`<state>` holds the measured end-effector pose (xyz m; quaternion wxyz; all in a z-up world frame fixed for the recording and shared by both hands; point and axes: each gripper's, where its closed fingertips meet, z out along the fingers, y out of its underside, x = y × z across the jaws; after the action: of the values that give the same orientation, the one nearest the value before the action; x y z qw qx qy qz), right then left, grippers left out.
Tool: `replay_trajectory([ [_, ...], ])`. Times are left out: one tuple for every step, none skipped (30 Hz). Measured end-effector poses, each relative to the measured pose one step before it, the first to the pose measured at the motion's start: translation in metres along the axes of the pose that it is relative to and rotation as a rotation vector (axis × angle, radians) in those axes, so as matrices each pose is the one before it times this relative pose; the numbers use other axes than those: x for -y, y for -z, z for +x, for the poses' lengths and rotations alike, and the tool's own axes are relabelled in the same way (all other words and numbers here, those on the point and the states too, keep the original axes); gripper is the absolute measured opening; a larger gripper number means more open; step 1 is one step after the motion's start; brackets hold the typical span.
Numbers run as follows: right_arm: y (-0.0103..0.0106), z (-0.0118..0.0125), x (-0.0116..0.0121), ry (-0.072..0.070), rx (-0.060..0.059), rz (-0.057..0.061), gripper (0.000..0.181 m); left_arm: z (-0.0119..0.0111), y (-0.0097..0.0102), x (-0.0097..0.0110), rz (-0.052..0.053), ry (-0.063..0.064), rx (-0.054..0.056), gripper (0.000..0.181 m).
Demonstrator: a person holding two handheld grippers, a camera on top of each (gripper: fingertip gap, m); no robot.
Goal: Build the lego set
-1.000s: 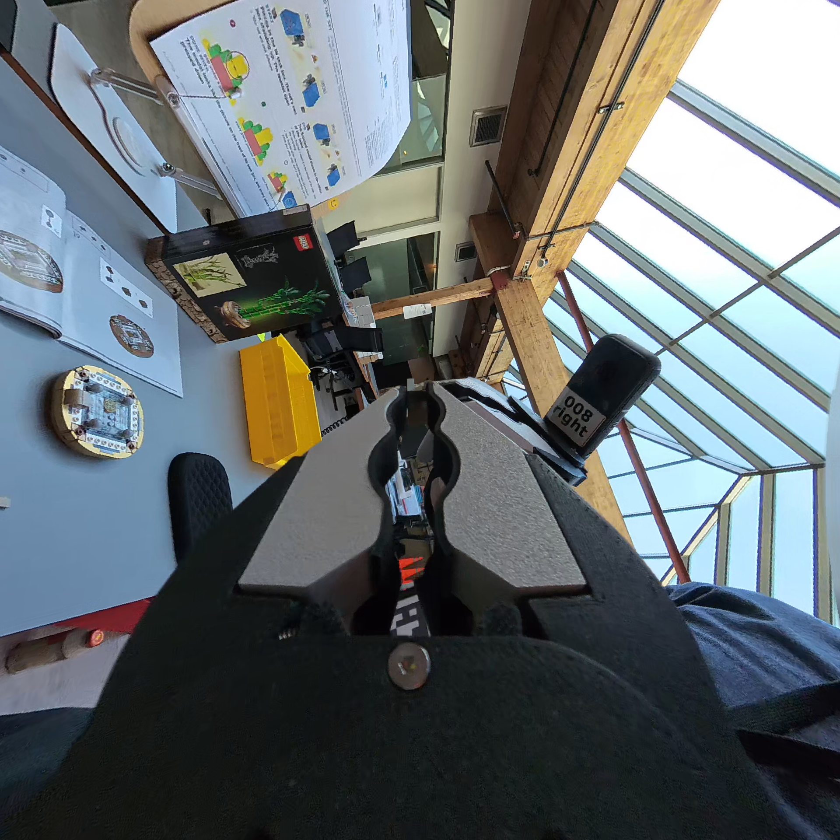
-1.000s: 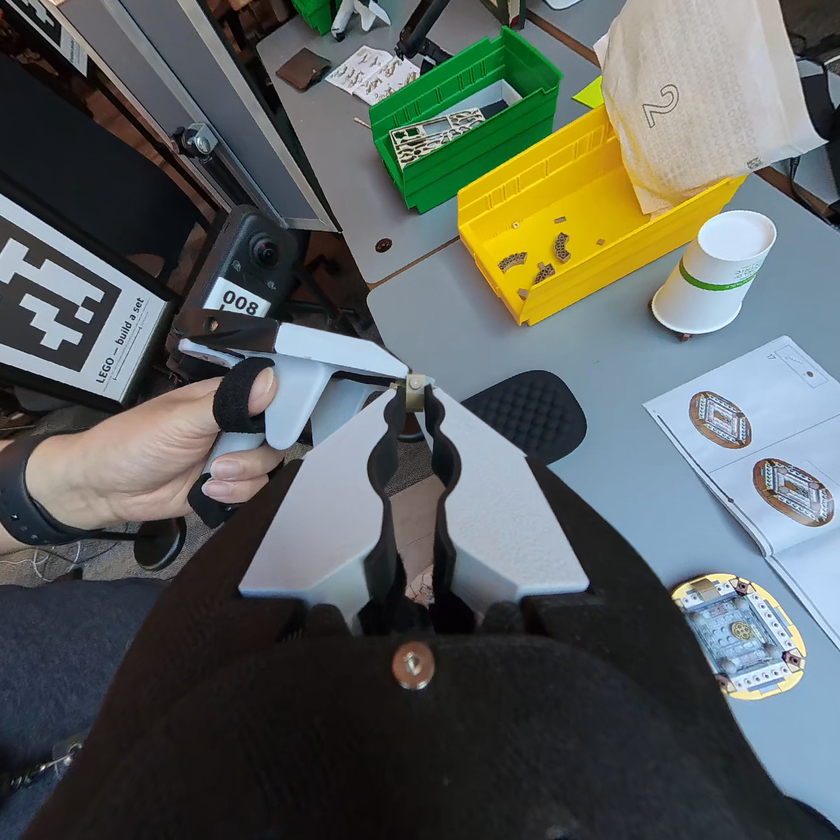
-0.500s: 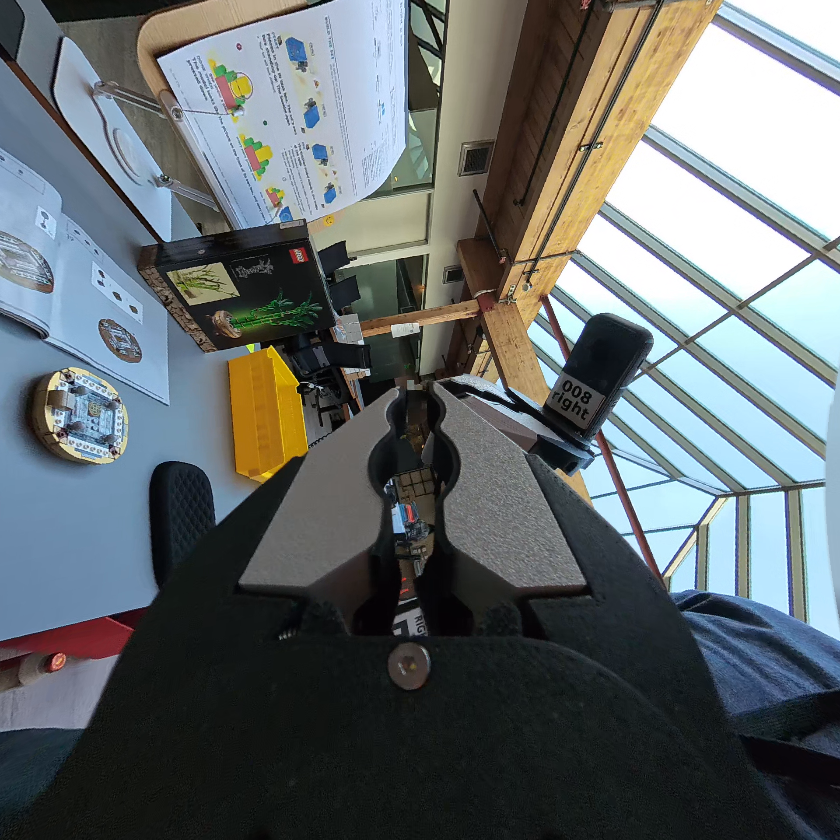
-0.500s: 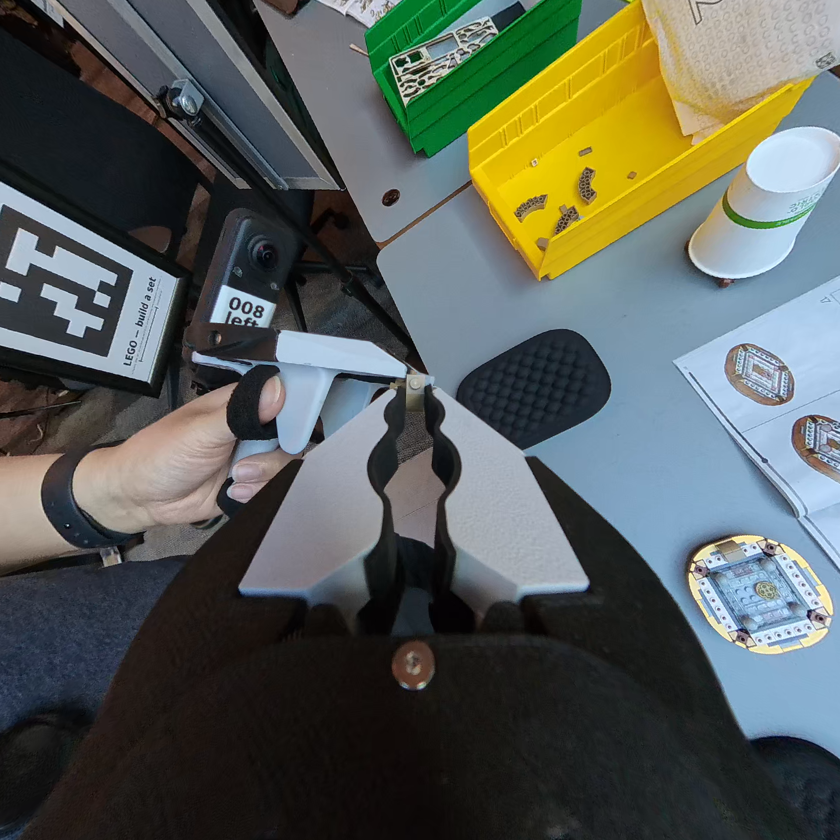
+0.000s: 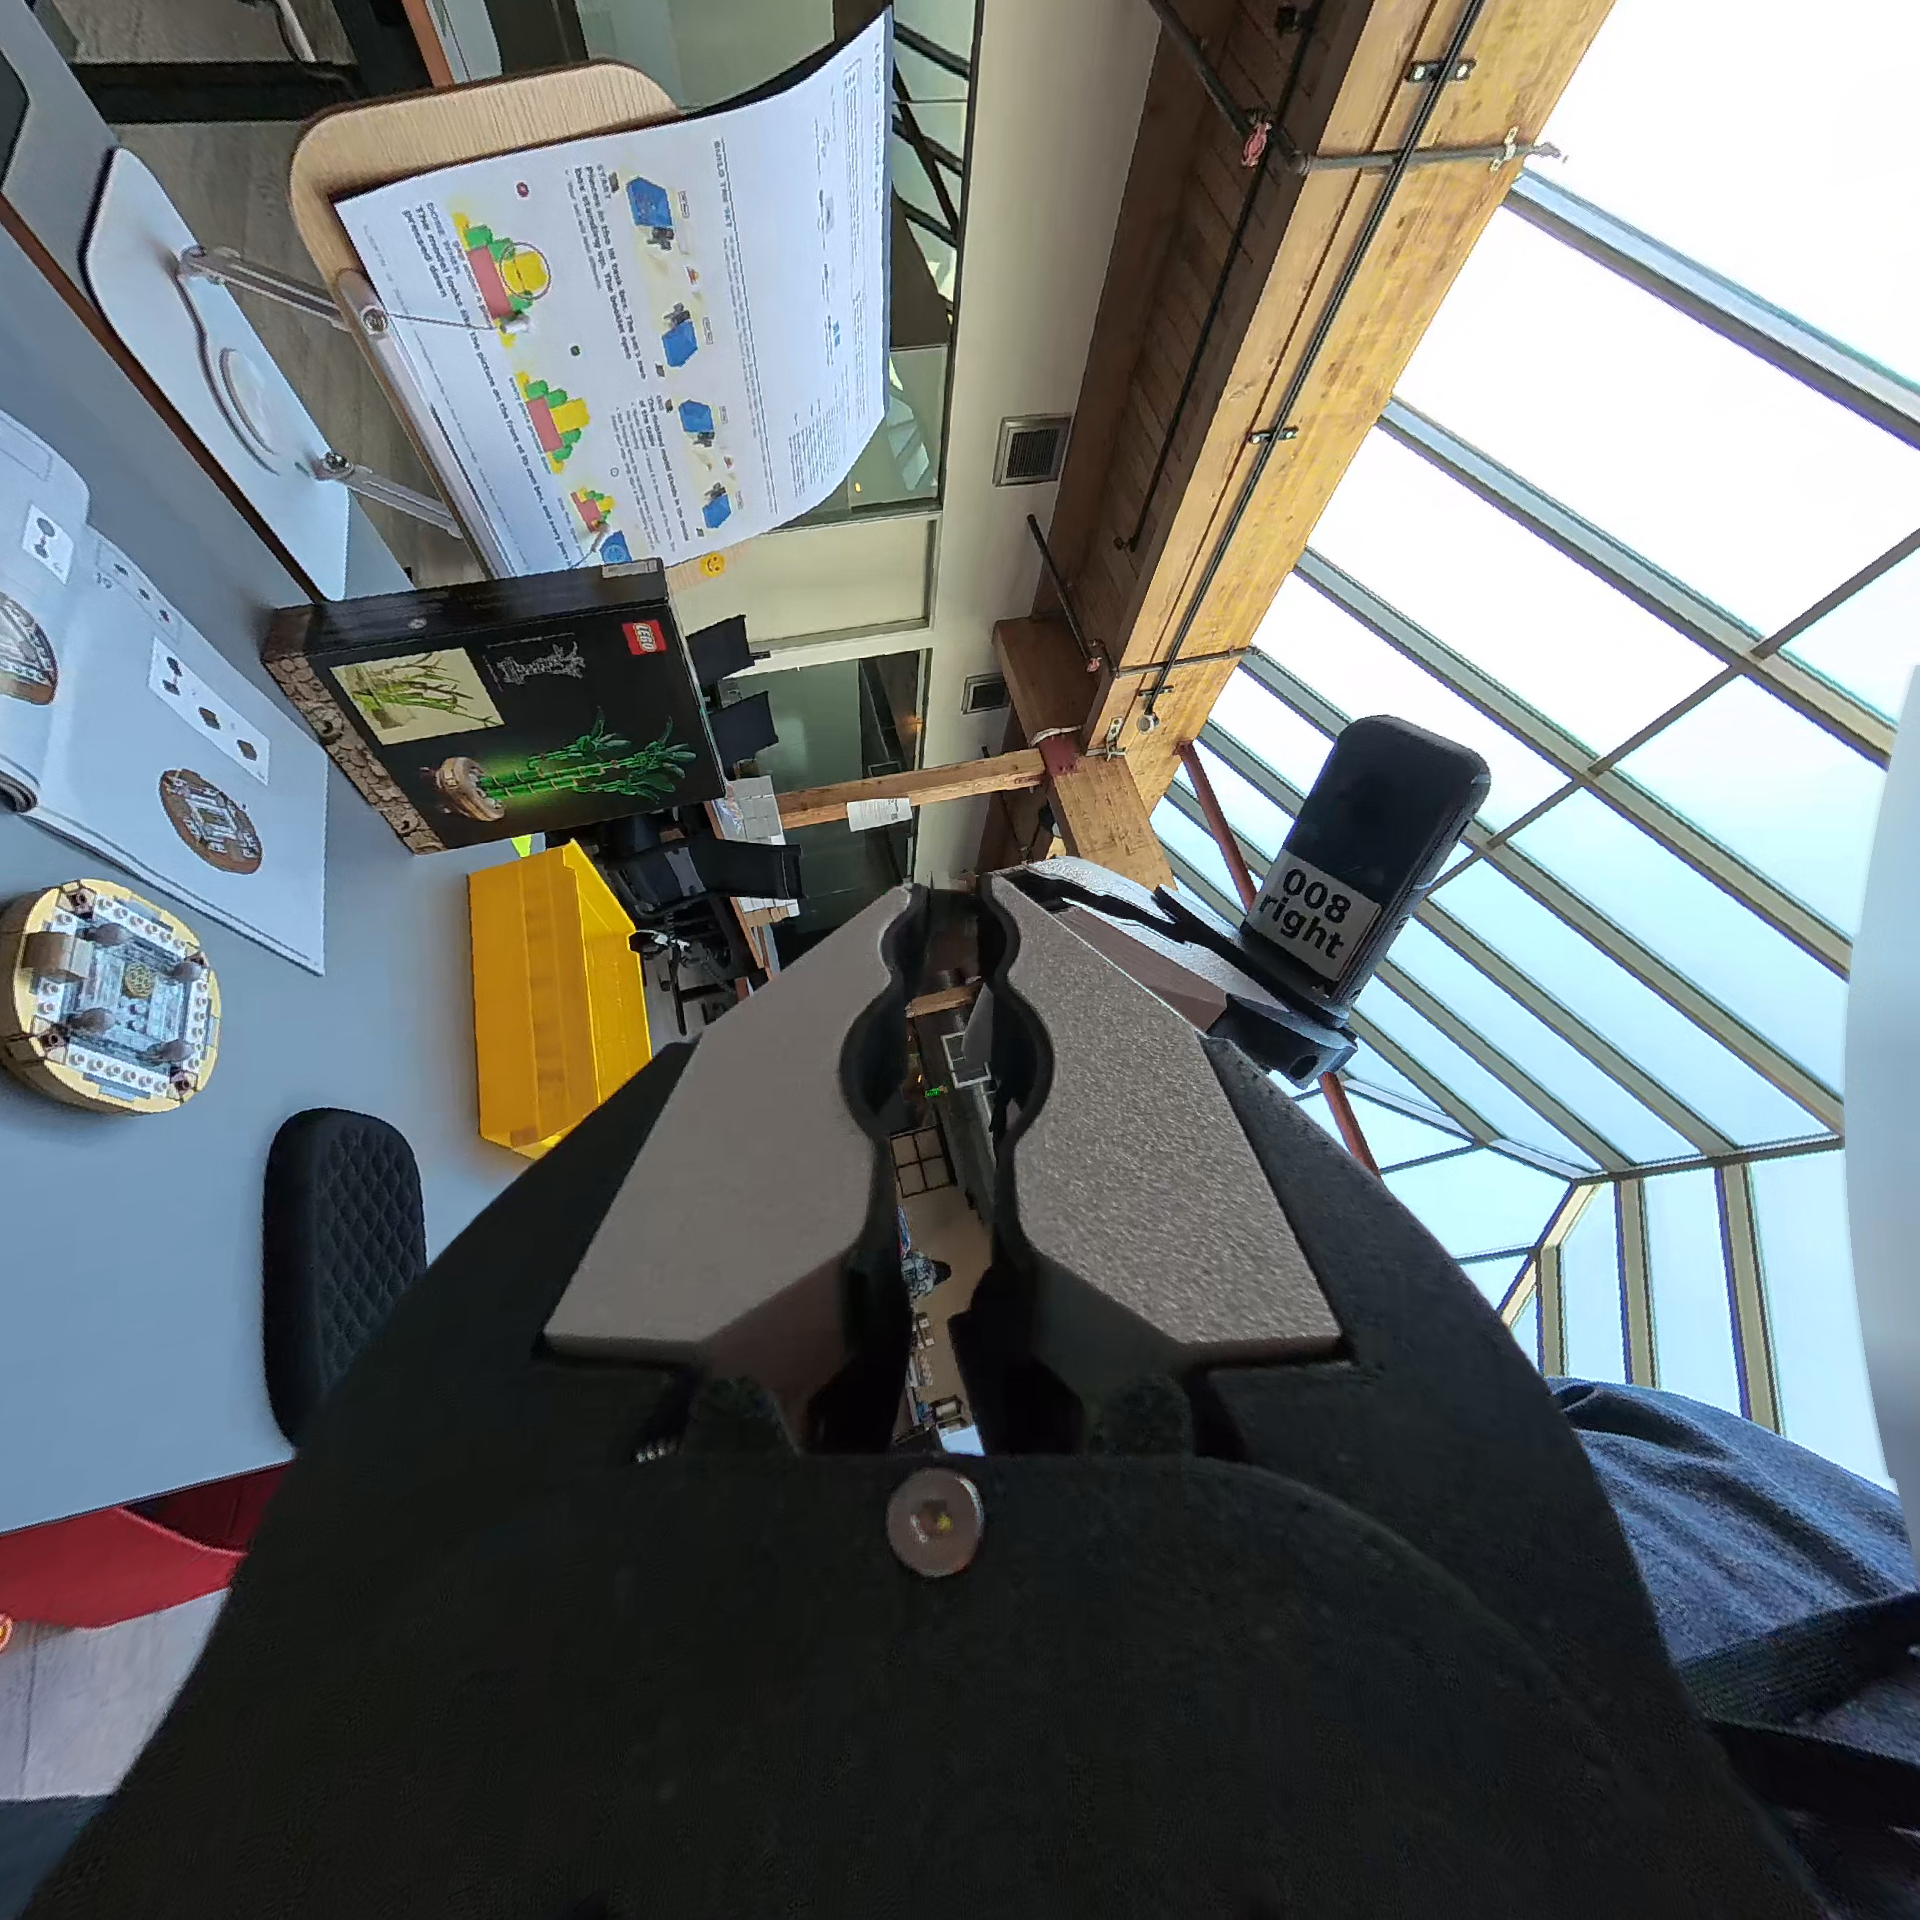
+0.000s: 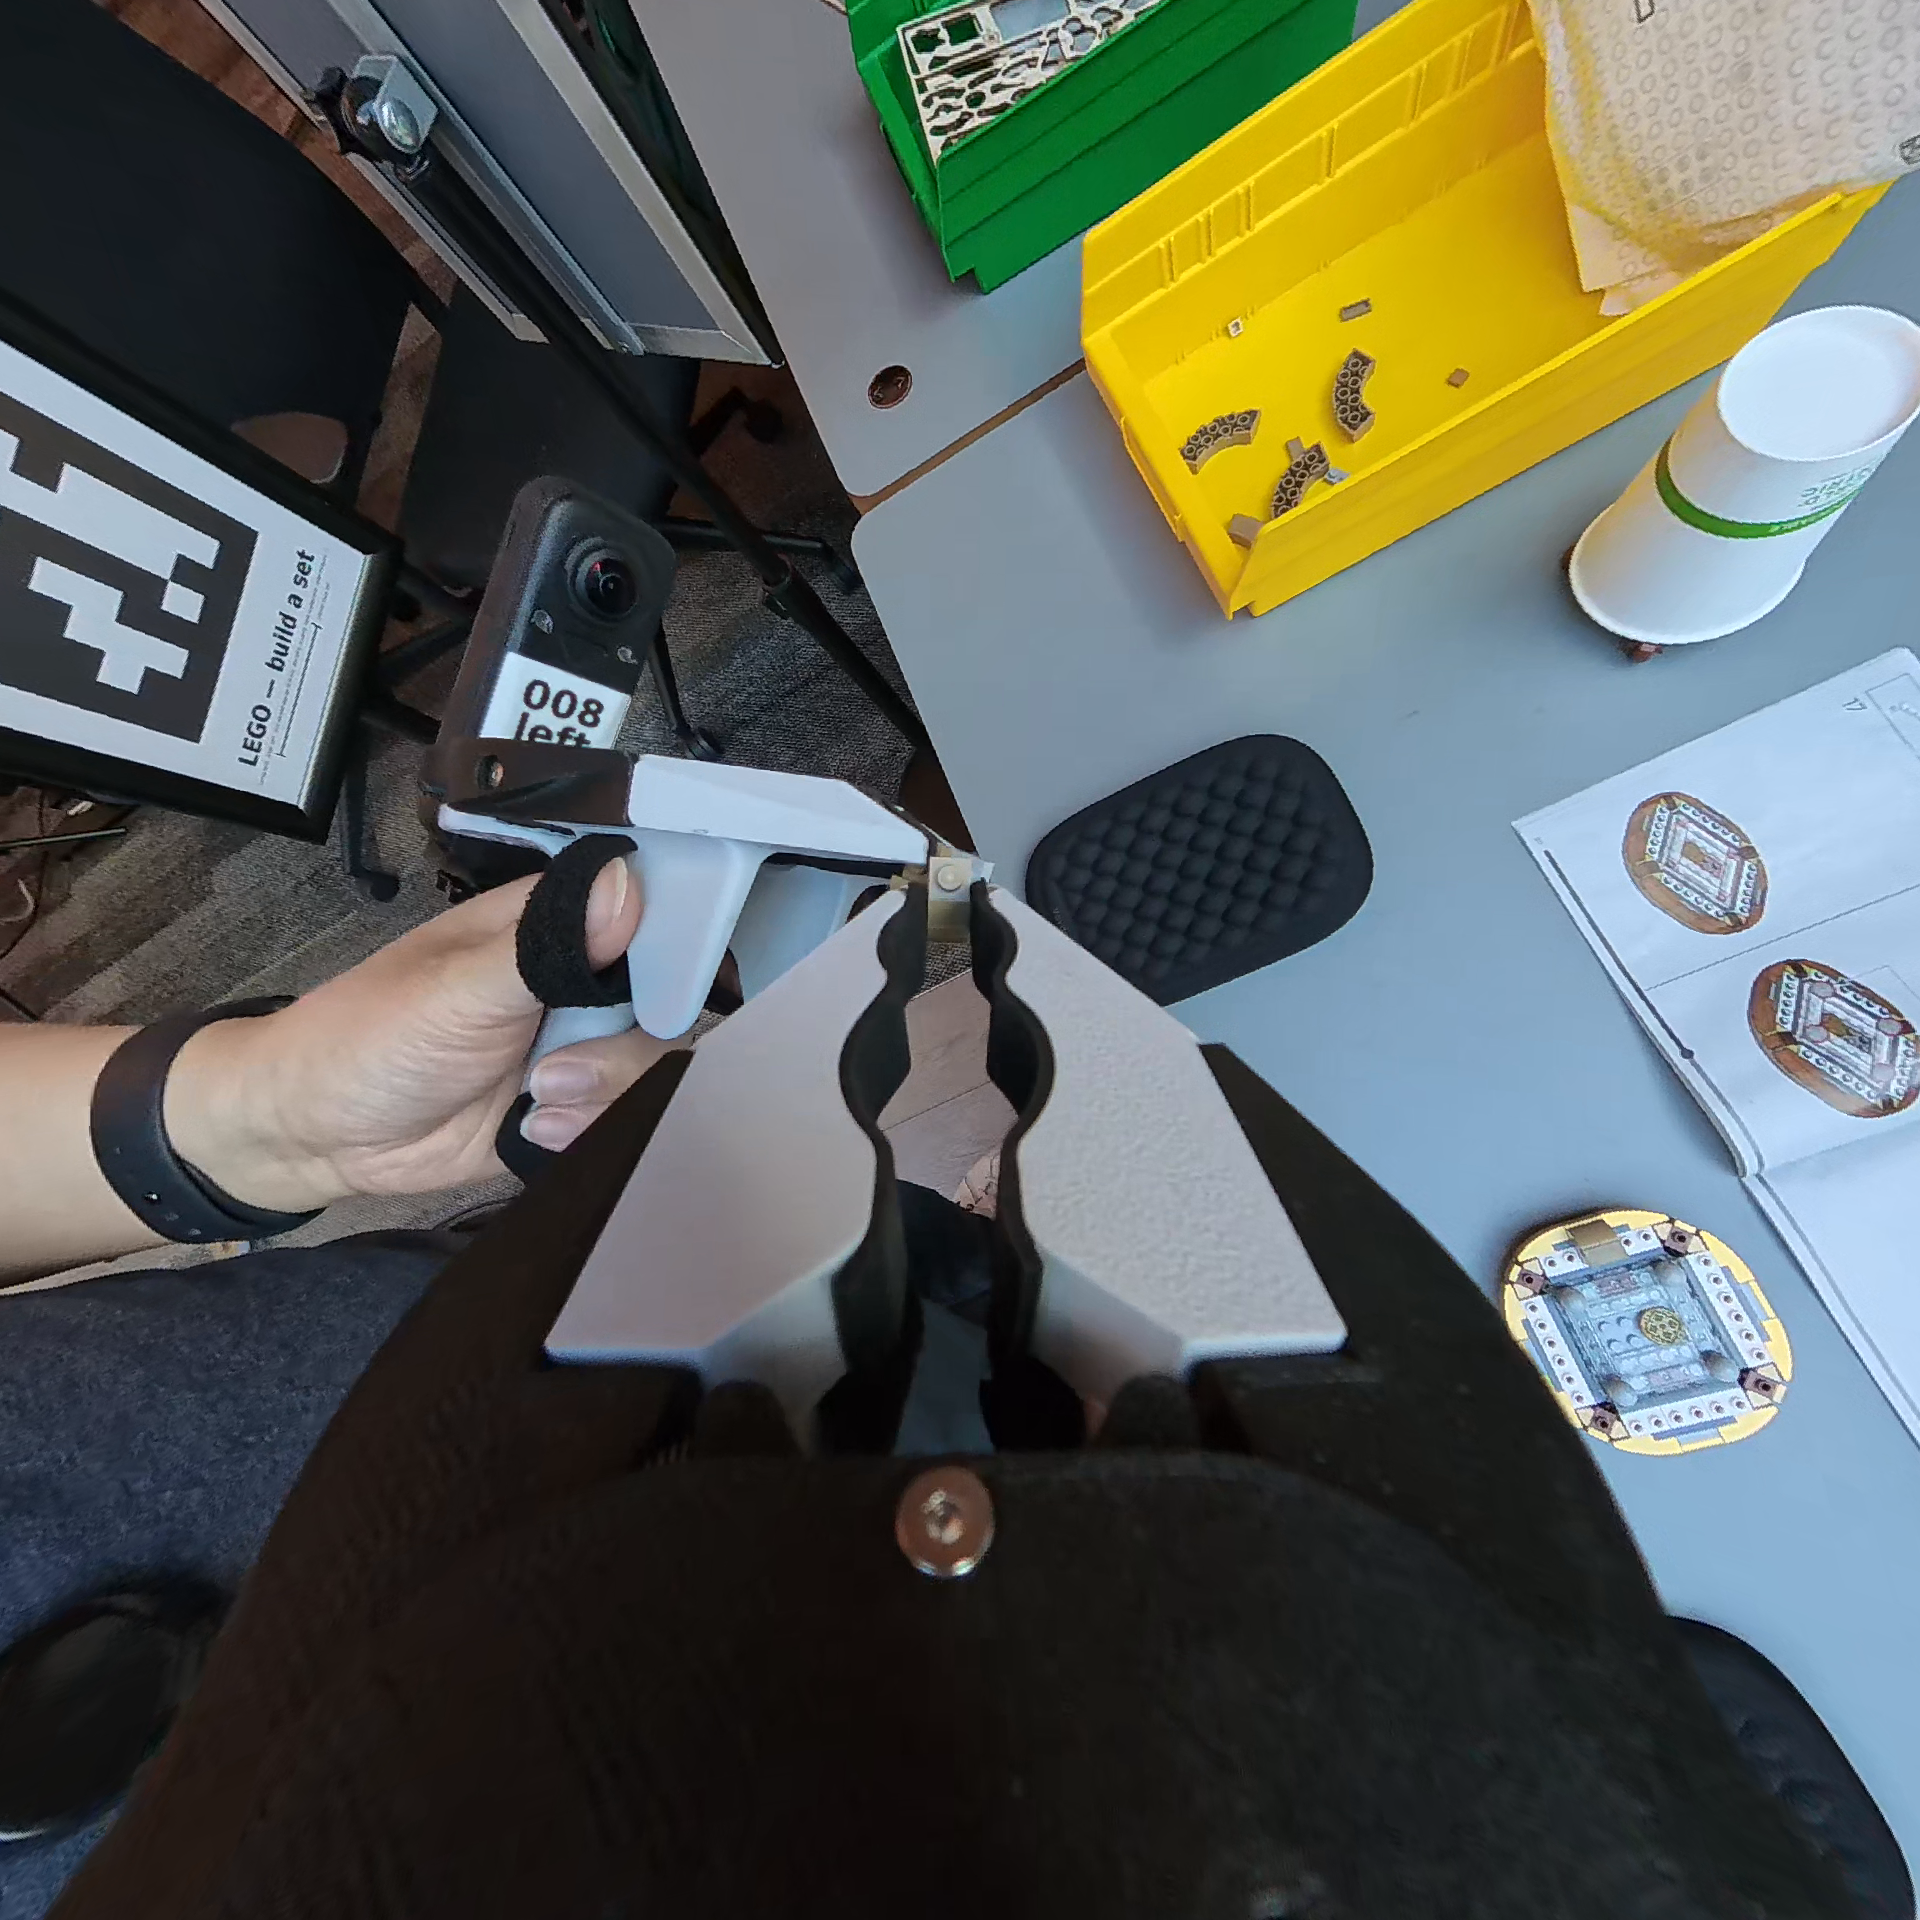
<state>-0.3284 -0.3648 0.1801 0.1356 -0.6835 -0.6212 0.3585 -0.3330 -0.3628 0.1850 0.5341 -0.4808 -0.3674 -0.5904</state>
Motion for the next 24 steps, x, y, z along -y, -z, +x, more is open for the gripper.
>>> replay_trajectory([
  [0.00005,0.00013,0.00003,0.0037,-0.0039,-0.0035,0.007,0.00014,-0.00015,-0.00005,0.0019,0.0014,-0.0039,0.007],
  [0.00016,-0.00016,0.00066,0.0041,-0.0017,0.0012,0.007,0.00097,0.00001,0.00036,0.0046,0.0020,-0.0096,0.008],
  [0.00042,-0.00039,0.00103,-0.0011,0.0011,0.0053,0.007,0.00141,-0.00004,0.00043,0.0050,0.0024,-0.0118,0.008],
  [0.00022,0.00037,0.00025,-0.0013,-0.0026,-0.0004,0.007,0.00172,-0.00018,0.00027,0.0035,0.0041,-0.0145,0.011],
  [-0.00004,0.00094,-0.00050,0.0029,-0.0055,-0.0036,0.007,-0.00015,-0.00054,-0.00052,-0.0023,0.0082,-0.0008,0.013],
  [0.00001,0.00044,-0.00003,0.0001,-0.0016,0.0005,0.007,-0.00093,-0.00043,-0.00073,-0.0039,0.0002,0.0052,0.012],
  [0.00023,-0.00058,0.00114,-0.0030,0.0042,0.0080,0.007,-0.00161,-0.00009,-0.00057,-0.0031,-0.0061,0.0101,0.008],
  [0.00005,0.00030,0.00002,-0.0023,-0.0011,0.0012,0.007,-0.00007,-0.00011,0.00007,-0.0004,-0.0036,-0.0001,0.008],
  [-0.00051,0.00090,-0.00106,0.0039,-0.0076,-0.0050,0.007,-0.00090,-0.00033,-0.00023,-0.0038,0.0034,0.0059,0.009],
  [-0.00066,0.00103,-0.00109,0.0095,-0.0108,-0.0060,0.007,-0.00077,-0.00025,-0.00018,-0.0025,0.0013,0.0044,0.010],
  [-0.00077,0.00069,-0.00113,0.0135,-0.0113,-0.0065,0.007,-0.00078,-0.00018,-0.00023,-0.0013,-0.0008,0.0039,0.011],
  [-0.00062,0.00065,-0.00110,0.0142,-0.0126,-0.0078,0.007,-0.00122,-0.00006,-0.00050,-0.0024,0.0009,0.0065,0.013],
  [-0.00045,0.00050,-0.00062,0.0119,-0.0112,-0.0042,0.007,-0.00096,-0.00013,-0.00049,-0.0024,0.0022,0.0044,0.013],
  [-0.00028,-0.00034,0.00023,0.0078,-0.0045,0.0001,0.007,-0.00033,-0.00013,-0.00053,-0.0011,0.0000,0.0007,0.013],
  [-0.00003,-0.00043,0.00022,0.0013,-0.0015,-0.0002,0.007,-0.00002,-0.00017,-0.00063,-0.0020,-0.0007,-0.0021,0.014],
  [-0.00042,0.00022,-0.00056,0.0020,-0.0025,-0.0057,0.007,0.00041,-0.00017,-0.00069,-0.0040,0.0012,-0.0047,0.016],
  [-0.00043,0.00063,-0.00063,0.0049,-0.0061,-0.0054,0.007,0.00011,-0.00028,-0.00038,-0.0019,0.0011,-0.0011,0.018],
  [-0.00023,0.00007,-0.00002,0.0070,-0.0040,0.0007,0.007,-0.00061,-0.00018,-0.00030,-0.0019,-0.0016,0.0059,0.018],
  [0.00001,-0.00085,0.00009,0.0061,0.0003,0.0008,0.007,-0.00160,0.00044,-0.00003,-0.0022,-0.0066,0.0159,0.013],
  [-0.00024,-0.00022,0.00010,0.0096,-0.0044,-0.0002,0.007,-0.00025,0.00071,0.00070,0.0029,-0.0149,0.0078,0.011],
  [-0.00035,0.00060,-0.00005,0.0246,-0.0118,-0.0023,0.007,-0.00056,0.00001,0.00000,-0.0020,-0.0050,0.0092,0.012],
  [-0.00031,0.00085,-0.00041,0.0197,-0.0137,-0.0031,0.007,-0.00076,-0.00014,-0.00016,-0.0031,0.0038,0.0073,0.011],
  [-0.00049,0.00027,-0.00047,0.0095,-0.0079,-0.0043,0.007,-0.00077,-0.00011,0.00002,-0.0029,0.0074,0.0026,0.012],
  [-0.00029,-0.00006,0.00056,0.0091,-0.0036,0.0029,0.007,0.00002,0.00008,0.00054,0.0016,0.0091,-0.0050,0.012],
])
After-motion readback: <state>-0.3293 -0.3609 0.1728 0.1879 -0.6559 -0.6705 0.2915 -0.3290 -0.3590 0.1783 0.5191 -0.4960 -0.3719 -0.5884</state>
